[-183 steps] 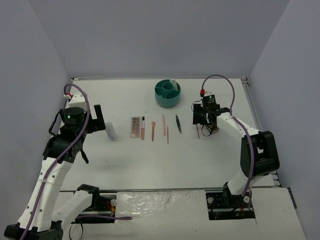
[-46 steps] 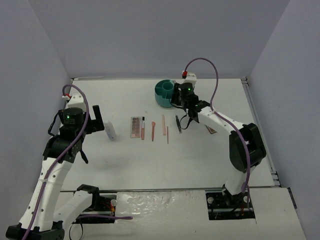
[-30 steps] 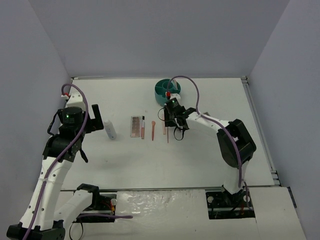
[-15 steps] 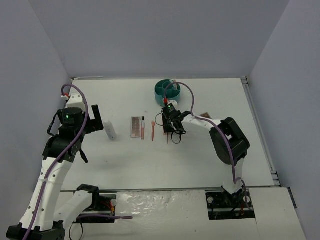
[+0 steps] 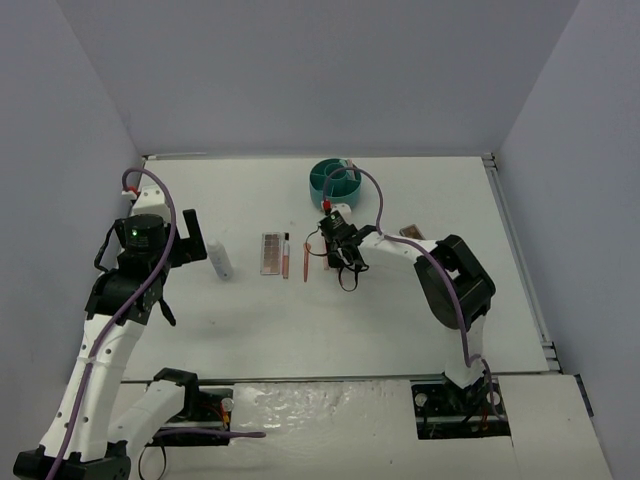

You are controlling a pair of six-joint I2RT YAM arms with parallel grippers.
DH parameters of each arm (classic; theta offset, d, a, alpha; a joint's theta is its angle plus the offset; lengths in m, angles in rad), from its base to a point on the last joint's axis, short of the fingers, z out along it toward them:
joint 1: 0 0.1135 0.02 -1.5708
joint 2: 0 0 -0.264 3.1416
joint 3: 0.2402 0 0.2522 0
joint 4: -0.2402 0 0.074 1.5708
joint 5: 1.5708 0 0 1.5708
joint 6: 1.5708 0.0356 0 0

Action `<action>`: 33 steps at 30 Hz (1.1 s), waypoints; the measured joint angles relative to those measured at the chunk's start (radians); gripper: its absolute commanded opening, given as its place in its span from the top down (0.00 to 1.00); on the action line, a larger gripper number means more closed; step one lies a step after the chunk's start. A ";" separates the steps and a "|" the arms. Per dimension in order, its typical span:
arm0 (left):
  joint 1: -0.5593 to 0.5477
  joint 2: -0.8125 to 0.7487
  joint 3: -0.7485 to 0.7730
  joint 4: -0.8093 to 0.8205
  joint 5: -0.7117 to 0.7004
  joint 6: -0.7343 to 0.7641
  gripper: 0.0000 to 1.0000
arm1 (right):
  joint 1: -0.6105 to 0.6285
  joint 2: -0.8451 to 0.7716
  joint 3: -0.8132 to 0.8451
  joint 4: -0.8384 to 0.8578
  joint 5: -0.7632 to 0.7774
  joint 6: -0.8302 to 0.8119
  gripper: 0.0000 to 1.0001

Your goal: Organize the makeup

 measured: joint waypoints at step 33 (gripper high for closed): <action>0.008 0.000 -0.001 0.000 0.000 -0.001 0.03 | -0.187 -0.262 -0.115 0.750 0.265 0.162 1.00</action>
